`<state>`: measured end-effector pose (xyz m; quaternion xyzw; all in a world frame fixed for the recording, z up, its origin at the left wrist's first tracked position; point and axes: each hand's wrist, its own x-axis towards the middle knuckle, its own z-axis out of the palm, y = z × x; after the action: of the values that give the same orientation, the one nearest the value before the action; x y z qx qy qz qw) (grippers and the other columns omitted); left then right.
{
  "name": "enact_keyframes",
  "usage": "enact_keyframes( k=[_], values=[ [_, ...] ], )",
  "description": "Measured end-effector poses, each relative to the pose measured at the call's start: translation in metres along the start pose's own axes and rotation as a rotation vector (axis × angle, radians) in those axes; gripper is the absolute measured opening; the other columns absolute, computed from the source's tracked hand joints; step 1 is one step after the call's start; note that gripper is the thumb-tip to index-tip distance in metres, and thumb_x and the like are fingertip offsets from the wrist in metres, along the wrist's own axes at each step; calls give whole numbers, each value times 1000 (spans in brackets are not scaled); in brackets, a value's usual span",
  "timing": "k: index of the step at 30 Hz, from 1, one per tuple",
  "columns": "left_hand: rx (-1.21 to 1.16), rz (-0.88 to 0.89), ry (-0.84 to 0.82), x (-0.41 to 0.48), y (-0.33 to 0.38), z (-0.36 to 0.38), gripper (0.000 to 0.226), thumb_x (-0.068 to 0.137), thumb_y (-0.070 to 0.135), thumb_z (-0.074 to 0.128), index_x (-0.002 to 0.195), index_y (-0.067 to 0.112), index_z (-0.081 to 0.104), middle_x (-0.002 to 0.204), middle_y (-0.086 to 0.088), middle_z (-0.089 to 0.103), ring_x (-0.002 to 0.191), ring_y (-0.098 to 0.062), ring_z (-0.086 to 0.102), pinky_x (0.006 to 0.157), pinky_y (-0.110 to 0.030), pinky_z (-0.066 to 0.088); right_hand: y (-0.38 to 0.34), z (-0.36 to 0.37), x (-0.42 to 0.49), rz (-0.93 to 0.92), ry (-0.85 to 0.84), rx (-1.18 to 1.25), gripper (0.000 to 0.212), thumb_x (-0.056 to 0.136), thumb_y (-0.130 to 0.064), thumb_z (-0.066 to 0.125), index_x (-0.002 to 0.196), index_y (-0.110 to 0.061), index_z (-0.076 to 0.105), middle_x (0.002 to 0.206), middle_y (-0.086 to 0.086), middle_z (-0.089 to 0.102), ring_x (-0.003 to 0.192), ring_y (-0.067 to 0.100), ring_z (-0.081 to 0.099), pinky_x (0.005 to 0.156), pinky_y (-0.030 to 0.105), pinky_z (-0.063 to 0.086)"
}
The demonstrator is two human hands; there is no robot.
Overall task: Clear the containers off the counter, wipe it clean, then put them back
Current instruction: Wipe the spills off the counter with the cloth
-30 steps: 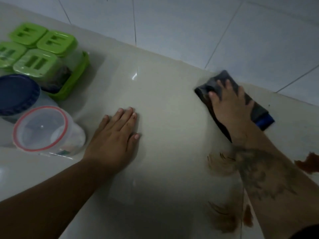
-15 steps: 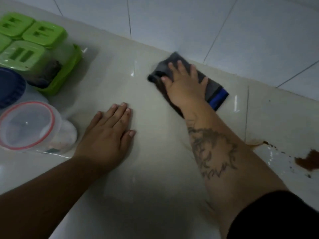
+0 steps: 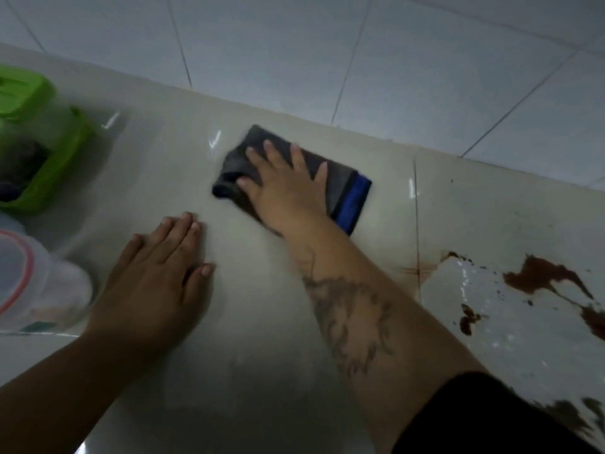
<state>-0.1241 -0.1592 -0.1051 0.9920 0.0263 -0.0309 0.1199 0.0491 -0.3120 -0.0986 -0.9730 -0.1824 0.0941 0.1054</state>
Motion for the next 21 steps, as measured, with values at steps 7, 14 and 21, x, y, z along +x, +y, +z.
enact_keyframes(
  k=[7,14,21],
  values=[
    [11,-9,9,-1,1,-1,65,94,49,19,152,19,22,159,1,18,147,-14,13,118,-40,10,129,-28,-53,497,121,54,59,97,-61,21,152,-43,11,163,-12,4,149,27,-2,112,68,0],
    [-47,-66,46,-1,4,-2,74,93,56,21,153,18,2,161,0,-1,147,-11,0,118,-35,3,-13,9,-69,32,-18,-52,65,93,-70,17,151,-46,4,162,-16,-7,148,26,-16,111,66,-10],
    [8,-136,41,-1,5,-2,80,91,59,19,153,13,2,162,-5,2,148,-17,-1,118,-36,-3,52,-13,30,21,20,-26,58,94,-66,26,149,-49,17,161,-19,7,149,24,3,112,67,2]
  ],
)
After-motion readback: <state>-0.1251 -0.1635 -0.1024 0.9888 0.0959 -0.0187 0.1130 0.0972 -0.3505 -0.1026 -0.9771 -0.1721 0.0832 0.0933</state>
